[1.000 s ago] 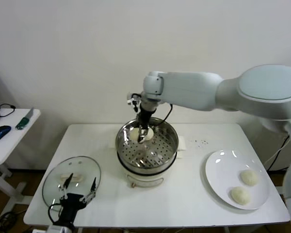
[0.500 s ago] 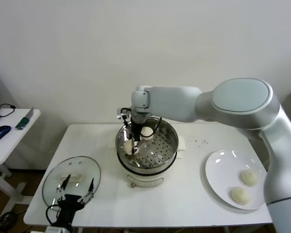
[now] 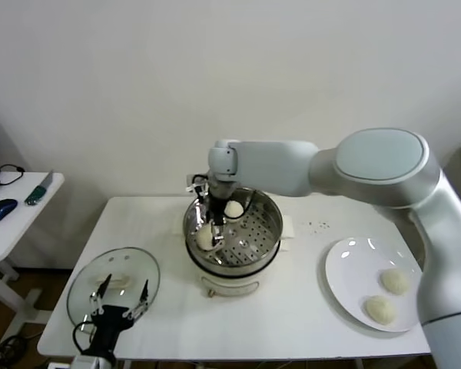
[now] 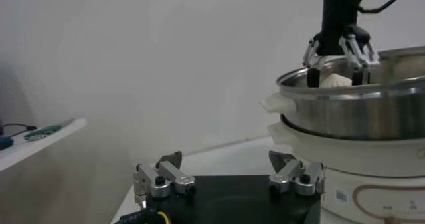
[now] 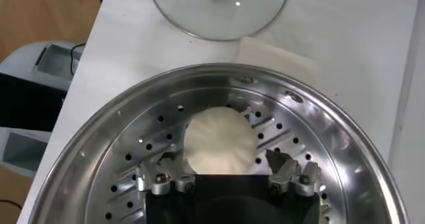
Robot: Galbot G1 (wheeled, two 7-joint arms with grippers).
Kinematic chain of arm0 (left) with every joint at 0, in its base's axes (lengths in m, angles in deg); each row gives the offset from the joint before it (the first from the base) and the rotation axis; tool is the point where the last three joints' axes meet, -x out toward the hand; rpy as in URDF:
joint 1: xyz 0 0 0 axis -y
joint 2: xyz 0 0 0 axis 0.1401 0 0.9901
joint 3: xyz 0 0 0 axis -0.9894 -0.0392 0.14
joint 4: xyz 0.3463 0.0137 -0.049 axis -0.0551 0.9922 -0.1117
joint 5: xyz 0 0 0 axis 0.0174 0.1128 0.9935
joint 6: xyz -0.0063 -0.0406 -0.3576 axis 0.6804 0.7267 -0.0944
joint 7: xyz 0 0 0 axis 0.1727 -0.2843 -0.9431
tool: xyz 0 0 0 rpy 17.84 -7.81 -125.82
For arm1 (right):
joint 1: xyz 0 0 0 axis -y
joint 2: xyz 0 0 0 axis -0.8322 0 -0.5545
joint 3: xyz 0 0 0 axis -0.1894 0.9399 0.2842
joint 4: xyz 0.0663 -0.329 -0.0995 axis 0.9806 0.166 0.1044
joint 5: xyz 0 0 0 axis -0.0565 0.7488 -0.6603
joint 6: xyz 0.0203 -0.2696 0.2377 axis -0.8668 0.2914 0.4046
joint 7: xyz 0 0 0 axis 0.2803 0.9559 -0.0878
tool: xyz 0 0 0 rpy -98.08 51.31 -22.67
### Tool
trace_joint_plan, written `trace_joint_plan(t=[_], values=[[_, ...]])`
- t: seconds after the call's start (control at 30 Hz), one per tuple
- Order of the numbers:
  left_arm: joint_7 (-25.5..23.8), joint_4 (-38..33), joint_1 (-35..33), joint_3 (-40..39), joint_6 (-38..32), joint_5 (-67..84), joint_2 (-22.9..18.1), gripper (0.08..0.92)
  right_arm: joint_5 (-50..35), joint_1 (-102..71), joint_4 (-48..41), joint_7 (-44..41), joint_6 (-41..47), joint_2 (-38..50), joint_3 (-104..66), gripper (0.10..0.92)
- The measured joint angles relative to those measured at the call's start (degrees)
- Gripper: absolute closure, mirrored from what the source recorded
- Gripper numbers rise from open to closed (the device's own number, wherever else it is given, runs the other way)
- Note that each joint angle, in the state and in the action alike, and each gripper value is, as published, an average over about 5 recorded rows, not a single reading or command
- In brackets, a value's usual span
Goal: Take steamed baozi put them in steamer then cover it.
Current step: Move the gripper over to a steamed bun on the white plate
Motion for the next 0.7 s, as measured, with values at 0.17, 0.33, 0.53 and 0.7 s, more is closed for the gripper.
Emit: trace_joint_plan(t=[0.17, 0.33, 0.53, 0.7], values=[[0.04, 0.09, 0.4, -0.11, 0.3, 0.0, -0.03, 0.177, 0.43, 3.09, 3.88, -0.62, -0.39, 3.73, 0.09, 0.202], [0.11, 0.29, 1.17, -0.29, 0.89, -0.01, -0.15, 0.177, 2.09, 6.94, 9.85, -1.13, -0.95, 10.53, 0.08, 0.203], [0.39, 0.85, 2.17, -0.22, 1.59, 0.06, 0.09, 0.177, 6.02, 11.02, 18.32, -1.95, -1.43, 21.99, 0.32, 0.203], [1.06, 0.74, 2.89, -0.25, 2.13, 0.64, 0.22, 0.177, 10.98, 12.05, 24.95, -2.72, -2.02, 32.83, 0.49, 0.203]])
